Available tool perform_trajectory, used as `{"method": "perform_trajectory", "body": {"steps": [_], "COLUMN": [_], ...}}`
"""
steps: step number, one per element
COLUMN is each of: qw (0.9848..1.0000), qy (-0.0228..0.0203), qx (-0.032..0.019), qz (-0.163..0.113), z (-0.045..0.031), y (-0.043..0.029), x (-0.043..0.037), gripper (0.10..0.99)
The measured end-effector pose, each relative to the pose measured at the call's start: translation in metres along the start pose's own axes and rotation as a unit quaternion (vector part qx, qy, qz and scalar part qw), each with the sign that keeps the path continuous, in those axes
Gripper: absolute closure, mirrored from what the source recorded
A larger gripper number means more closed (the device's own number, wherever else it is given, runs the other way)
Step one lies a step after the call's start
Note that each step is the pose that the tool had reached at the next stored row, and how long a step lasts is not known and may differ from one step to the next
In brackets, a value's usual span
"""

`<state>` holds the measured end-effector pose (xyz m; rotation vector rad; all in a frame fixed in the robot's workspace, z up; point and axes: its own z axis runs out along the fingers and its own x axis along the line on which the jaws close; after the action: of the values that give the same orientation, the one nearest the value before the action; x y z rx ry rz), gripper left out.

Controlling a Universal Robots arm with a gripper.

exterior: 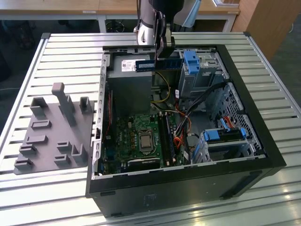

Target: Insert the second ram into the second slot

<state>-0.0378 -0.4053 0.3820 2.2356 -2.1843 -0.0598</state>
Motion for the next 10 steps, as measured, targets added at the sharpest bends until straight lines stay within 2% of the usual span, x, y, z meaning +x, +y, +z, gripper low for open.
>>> {"method": "perform_trajectory", "body": {"steps": [6,10], "qw": [0.9997,0.9982], "qy": [0.0004,-0.0003], "qx": [0.0004,0.0009], "qz": [0.026,0.060], "z": [0.0000,0.0000], "y": [0.0000,0.0000], "x": [0.0000,0.0000], "gripper": [0.949,0.949]}}
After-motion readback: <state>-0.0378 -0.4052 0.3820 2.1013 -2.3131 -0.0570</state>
